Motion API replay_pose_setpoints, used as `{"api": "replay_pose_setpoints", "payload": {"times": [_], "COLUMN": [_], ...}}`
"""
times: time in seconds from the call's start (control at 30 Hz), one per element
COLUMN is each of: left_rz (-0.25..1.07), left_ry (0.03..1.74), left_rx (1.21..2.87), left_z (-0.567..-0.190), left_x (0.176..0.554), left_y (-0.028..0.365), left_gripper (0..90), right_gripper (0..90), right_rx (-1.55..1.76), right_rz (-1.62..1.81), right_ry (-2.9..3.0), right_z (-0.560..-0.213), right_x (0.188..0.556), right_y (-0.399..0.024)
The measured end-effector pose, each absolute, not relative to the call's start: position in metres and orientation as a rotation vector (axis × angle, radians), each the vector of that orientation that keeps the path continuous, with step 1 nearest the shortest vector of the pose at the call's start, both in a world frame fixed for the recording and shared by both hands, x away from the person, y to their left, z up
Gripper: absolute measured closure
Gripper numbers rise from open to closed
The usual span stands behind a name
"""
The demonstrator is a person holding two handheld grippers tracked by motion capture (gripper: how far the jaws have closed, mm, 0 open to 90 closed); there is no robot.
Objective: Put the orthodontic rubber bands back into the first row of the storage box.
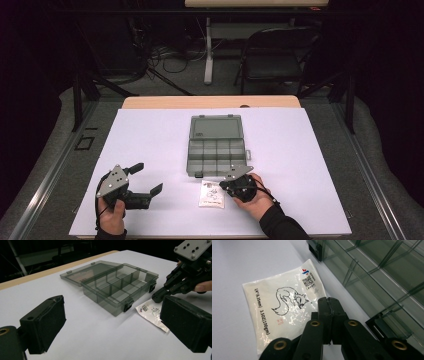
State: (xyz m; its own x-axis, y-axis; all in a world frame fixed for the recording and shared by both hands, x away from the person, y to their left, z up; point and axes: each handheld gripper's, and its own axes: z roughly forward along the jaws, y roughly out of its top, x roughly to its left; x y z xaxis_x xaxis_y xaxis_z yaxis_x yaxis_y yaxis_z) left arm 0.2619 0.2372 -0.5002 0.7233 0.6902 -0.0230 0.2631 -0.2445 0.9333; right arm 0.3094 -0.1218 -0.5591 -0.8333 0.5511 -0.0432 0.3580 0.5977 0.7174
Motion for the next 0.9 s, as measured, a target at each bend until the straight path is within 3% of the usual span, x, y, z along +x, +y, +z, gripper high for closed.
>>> {"api": "replay_pose_setpoints", "payload": {"times": [0.9], "left_rz": [0.482], "left_ry": [0.752], "left_rx": [1.817], "left_z": [-0.5], "left_x": [0.262], "left_y": [0.239], "left_gripper": [6.3], "right_gripper": [90.0], "right_rx": [0.684], "right_rz": [1.243], "right_ry": [2.506], "right_z": [-0.523], "right_x": [0.295], "right_y": [-0.132]}}
